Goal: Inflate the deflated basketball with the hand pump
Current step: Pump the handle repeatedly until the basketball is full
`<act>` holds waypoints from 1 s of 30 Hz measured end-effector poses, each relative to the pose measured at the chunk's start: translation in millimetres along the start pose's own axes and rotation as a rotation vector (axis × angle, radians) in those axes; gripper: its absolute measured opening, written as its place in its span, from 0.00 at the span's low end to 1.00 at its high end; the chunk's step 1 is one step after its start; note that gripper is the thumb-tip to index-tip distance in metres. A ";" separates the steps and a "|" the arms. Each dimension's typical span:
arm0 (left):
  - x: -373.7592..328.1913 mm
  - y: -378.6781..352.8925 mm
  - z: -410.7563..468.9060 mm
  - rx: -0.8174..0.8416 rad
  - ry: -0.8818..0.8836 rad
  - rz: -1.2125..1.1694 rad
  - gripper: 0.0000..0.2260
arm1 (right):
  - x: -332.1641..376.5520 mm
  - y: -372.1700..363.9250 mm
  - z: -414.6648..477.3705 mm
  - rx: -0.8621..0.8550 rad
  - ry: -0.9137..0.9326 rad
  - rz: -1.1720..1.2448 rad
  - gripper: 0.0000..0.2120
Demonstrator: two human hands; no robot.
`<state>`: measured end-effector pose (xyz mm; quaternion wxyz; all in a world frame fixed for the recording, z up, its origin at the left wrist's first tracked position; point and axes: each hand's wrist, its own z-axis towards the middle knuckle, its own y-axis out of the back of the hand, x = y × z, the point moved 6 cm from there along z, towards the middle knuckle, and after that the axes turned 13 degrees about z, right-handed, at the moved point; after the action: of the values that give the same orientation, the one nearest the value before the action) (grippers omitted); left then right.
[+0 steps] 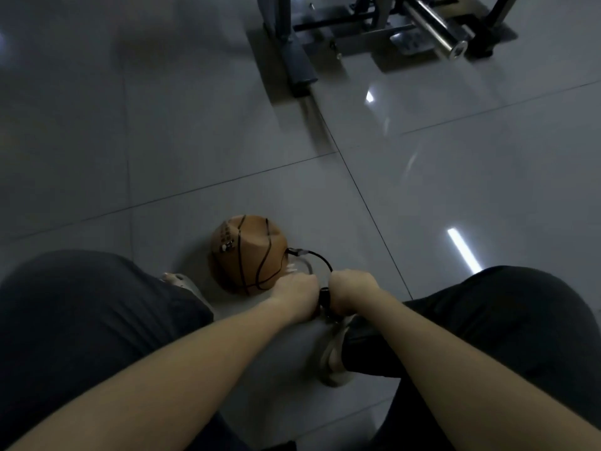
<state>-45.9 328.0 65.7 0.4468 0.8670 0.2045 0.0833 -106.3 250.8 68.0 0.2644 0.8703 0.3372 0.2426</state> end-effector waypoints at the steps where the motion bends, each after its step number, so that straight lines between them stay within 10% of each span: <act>1: -0.1 -2.5 -1.2 -0.015 0.009 0.006 0.10 | 0.3 -1.1 -2.0 -0.026 0.005 0.006 0.14; 9: -20.2 11.1 -23.0 0.176 -0.130 0.000 0.09 | -6.0 -5.9 -30.0 0.171 -0.041 0.026 0.10; 18: 8.5 179.0 -33.6 0.016 -0.107 -0.189 0.06 | 10.3 156.7 -75.2 0.039 -0.003 0.262 0.05; 30: -19.9 42.0 -8.1 0.061 -0.069 -0.029 0.09 | -19.8 22.6 -22.8 0.041 -0.036 0.152 0.13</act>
<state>-54.7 303.8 105.2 0.4281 0.8795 0.2039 0.0408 -122.6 229.1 94.2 0.2334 0.9029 0.2703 0.2391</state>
